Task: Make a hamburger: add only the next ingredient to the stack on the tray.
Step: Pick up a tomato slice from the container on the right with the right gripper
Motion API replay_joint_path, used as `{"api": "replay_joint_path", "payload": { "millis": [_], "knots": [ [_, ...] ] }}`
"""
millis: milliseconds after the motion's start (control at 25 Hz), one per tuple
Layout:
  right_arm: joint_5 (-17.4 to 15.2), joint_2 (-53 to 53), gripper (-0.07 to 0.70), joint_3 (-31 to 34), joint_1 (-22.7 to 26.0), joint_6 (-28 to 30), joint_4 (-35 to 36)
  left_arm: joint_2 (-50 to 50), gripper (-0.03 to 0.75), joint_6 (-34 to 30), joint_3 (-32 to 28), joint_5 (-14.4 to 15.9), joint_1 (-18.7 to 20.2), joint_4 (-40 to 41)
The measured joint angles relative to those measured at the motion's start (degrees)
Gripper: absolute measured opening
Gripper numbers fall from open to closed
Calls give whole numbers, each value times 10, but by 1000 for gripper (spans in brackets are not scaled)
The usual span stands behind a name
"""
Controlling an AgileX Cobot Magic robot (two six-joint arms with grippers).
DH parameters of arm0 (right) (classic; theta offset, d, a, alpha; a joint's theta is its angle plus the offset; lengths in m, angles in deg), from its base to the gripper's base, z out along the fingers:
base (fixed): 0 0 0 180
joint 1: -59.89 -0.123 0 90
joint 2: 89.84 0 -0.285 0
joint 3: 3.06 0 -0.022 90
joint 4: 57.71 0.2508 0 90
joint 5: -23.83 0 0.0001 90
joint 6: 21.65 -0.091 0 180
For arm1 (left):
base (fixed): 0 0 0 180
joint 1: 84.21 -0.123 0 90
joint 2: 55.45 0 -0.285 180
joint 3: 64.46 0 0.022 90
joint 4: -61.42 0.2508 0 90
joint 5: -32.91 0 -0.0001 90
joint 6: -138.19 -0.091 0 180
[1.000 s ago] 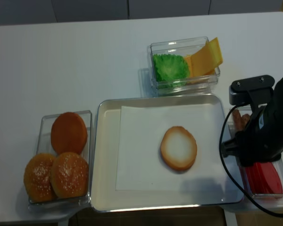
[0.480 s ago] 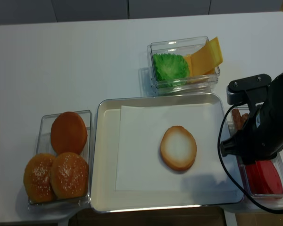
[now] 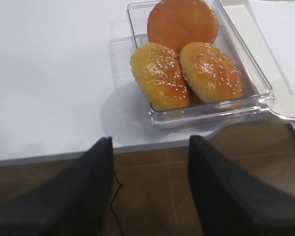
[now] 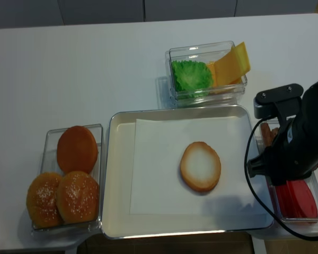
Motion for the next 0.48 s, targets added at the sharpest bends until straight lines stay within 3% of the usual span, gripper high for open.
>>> {"api": "replay_joint_path", "payload": {
  "millis": [480],
  "knots": [
    [3, 0, 202, 0, 0, 3, 1, 0, 370, 0, 0, 0, 0, 0]
  ]
}}
